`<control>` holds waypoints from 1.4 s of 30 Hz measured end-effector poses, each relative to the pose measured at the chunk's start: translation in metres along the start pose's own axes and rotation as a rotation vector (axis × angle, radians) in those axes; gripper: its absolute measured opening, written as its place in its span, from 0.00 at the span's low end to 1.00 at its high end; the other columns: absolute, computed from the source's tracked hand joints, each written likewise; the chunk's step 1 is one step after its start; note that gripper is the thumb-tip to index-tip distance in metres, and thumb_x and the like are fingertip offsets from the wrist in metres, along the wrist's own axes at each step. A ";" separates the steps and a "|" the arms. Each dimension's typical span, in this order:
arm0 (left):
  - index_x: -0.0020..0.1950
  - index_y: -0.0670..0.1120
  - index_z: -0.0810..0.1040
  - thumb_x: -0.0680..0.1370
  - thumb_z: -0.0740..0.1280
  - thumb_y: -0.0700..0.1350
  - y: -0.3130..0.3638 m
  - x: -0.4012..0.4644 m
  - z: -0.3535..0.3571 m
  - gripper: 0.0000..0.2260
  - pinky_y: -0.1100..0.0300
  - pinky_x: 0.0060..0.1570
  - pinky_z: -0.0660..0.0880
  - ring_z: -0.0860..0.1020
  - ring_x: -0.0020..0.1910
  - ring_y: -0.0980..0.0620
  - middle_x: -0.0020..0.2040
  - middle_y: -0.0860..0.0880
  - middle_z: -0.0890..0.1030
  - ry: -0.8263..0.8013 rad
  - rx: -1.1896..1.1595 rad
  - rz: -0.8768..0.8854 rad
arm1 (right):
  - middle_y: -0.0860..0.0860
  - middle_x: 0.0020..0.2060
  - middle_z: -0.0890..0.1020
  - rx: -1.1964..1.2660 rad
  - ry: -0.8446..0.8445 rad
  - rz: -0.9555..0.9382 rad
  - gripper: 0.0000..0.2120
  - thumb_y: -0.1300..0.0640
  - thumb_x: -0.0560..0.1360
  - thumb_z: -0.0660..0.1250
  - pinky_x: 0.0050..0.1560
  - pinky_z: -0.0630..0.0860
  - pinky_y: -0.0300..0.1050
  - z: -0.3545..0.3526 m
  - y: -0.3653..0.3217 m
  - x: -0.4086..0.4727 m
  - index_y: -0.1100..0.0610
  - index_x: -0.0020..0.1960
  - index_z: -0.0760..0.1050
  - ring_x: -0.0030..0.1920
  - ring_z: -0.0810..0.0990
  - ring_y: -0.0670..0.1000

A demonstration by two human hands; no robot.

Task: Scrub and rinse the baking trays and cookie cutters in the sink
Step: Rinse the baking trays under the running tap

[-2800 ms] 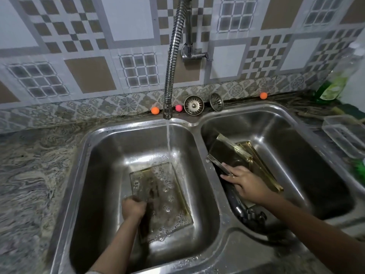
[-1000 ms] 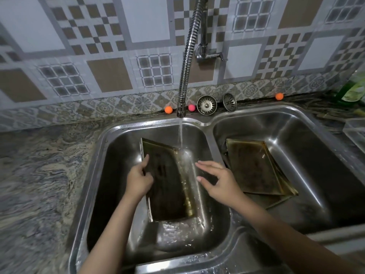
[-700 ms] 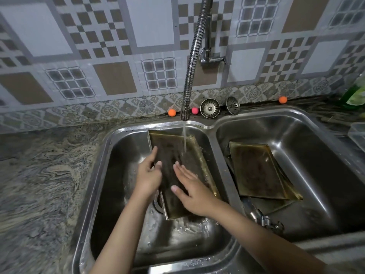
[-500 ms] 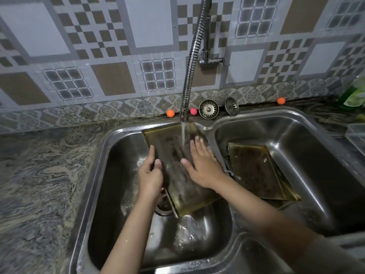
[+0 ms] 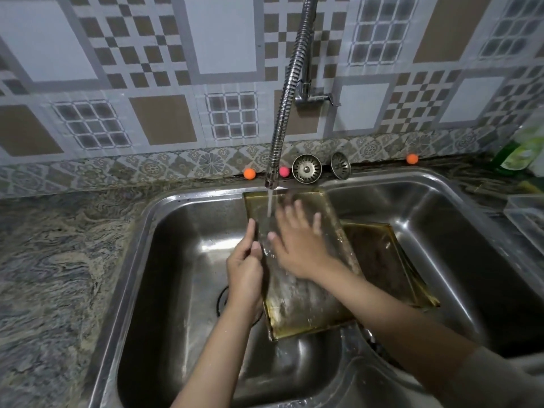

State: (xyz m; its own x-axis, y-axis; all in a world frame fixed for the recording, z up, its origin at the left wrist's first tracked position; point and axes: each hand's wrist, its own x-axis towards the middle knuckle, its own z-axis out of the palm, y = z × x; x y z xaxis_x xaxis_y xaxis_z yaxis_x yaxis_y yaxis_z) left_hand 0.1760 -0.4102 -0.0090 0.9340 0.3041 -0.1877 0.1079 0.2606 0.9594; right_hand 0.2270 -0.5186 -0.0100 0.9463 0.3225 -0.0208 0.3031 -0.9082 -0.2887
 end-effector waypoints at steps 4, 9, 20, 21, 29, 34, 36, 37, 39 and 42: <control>0.65 0.53 0.74 0.80 0.57 0.34 0.005 0.019 -0.025 0.19 0.51 0.68 0.68 0.75 0.62 0.51 0.66 0.46 0.76 0.101 -0.144 -0.067 | 0.42 0.75 0.36 -0.033 -0.070 -0.365 0.28 0.43 0.81 0.47 0.71 0.32 0.57 0.014 0.000 -0.038 0.43 0.76 0.37 0.75 0.33 0.46; 0.63 0.56 0.76 0.80 0.59 0.35 -0.005 0.009 -0.017 0.19 0.49 0.69 0.67 0.74 0.64 0.50 0.68 0.47 0.74 0.023 -0.123 -0.068 | 0.53 0.77 0.42 -0.109 0.038 0.048 0.30 0.40 0.79 0.44 0.72 0.38 0.67 -0.002 0.011 0.003 0.52 0.77 0.45 0.76 0.36 0.53; 0.67 0.51 0.74 0.80 0.58 0.35 -0.003 0.016 -0.037 0.19 0.47 0.67 0.69 0.74 0.63 0.48 0.67 0.47 0.74 0.118 -0.244 -0.112 | 0.49 0.75 0.35 -0.271 0.000 -0.285 0.28 0.34 0.77 0.46 0.61 0.18 0.58 -0.007 0.030 -0.037 0.37 0.75 0.44 0.74 0.30 0.53; 0.68 0.51 0.73 0.80 0.58 0.34 -0.002 0.016 -0.034 0.19 0.48 0.68 0.68 0.74 0.64 0.49 0.68 0.48 0.73 0.119 -0.221 -0.092 | 0.51 0.75 0.35 -0.305 0.052 -0.246 0.28 0.35 0.77 0.47 0.59 0.17 0.58 -0.011 0.033 -0.036 0.39 0.76 0.48 0.74 0.30 0.53; 0.64 0.53 0.75 0.80 0.58 0.34 -0.014 0.029 -0.042 0.19 0.48 0.70 0.66 0.72 0.66 0.48 0.69 0.48 0.73 0.141 -0.147 -0.099 | 0.45 0.75 0.57 0.837 0.044 0.031 0.24 0.59 0.76 0.66 0.61 0.69 0.33 -0.022 0.055 -0.047 0.43 0.69 0.66 0.57 0.69 0.27; 0.69 0.51 0.71 0.81 0.55 0.35 -0.025 0.025 -0.041 0.19 0.49 0.67 0.68 0.73 0.64 0.48 0.68 0.50 0.72 0.129 -0.092 -0.204 | 0.39 0.61 0.74 1.001 0.119 0.148 0.22 0.68 0.76 0.63 0.70 0.65 0.45 -0.016 0.049 -0.050 0.49 0.65 0.73 0.66 0.71 0.43; 0.72 0.49 0.68 0.82 0.55 0.37 -0.025 0.021 -0.038 0.19 0.51 0.65 0.70 0.73 0.63 0.48 0.66 0.50 0.73 0.082 -0.022 -0.236 | 0.42 0.60 0.76 1.065 0.154 0.158 0.21 0.69 0.76 0.63 0.66 0.69 0.43 -0.021 0.045 -0.049 0.47 0.62 0.75 0.64 0.74 0.44; 0.72 0.48 0.68 0.82 0.56 0.38 -0.025 0.019 -0.036 0.18 0.53 0.65 0.70 0.74 0.63 0.49 0.66 0.49 0.73 0.049 0.034 -0.219 | 0.44 0.61 0.77 1.097 0.156 0.152 0.21 0.69 0.76 0.63 0.63 0.72 0.42 -0.023 0.042 -0.048 0.46 0.60 0.76 0.59 0.78 0.45; 0.71 0.48 0.69 0.81 0.59 0.39 -0.019 0.013 -0.030 0.18 0.56 0.64 0.70 0.75 0.61 0.51 0.63 0.50 0.76 -0.002 0.162 -0.136 | 0.48 0.62 0.78 1.101 0.168 0.127 0.21 0.69 0.76 0.63 0.58 0.74 0.40 -0.024 0.035 -0.046 0.45 0.59 0.76 0.53 0.80 0.47; 0.73 0.50 0.65 0.80 0.62 0.42 -0.004 0.003 -0.023 0.21 0.60 0.67 0.65 0.69 0.67 0.57 0.68 0.55 0.71 -0.131 0.238 0.012 | 0.48 0.64 0.76 1.049 0.207 0.066 0.22 0.69 0.75 0.64 0.63 0.68 0.30 -0.023 0.018 -0.044 0.47 0.62 0.75 0.63 0.74 0.42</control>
State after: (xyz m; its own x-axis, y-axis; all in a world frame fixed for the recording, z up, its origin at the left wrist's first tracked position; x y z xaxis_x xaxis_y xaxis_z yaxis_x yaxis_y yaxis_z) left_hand 0.1704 -0.3890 -0.0182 0.9701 0.1807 -0.1623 0.1595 0.0302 0.9867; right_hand 0.1937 -0.5557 0.0078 0.9878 0.1404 0.0676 0.0961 -0.2070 -0.9736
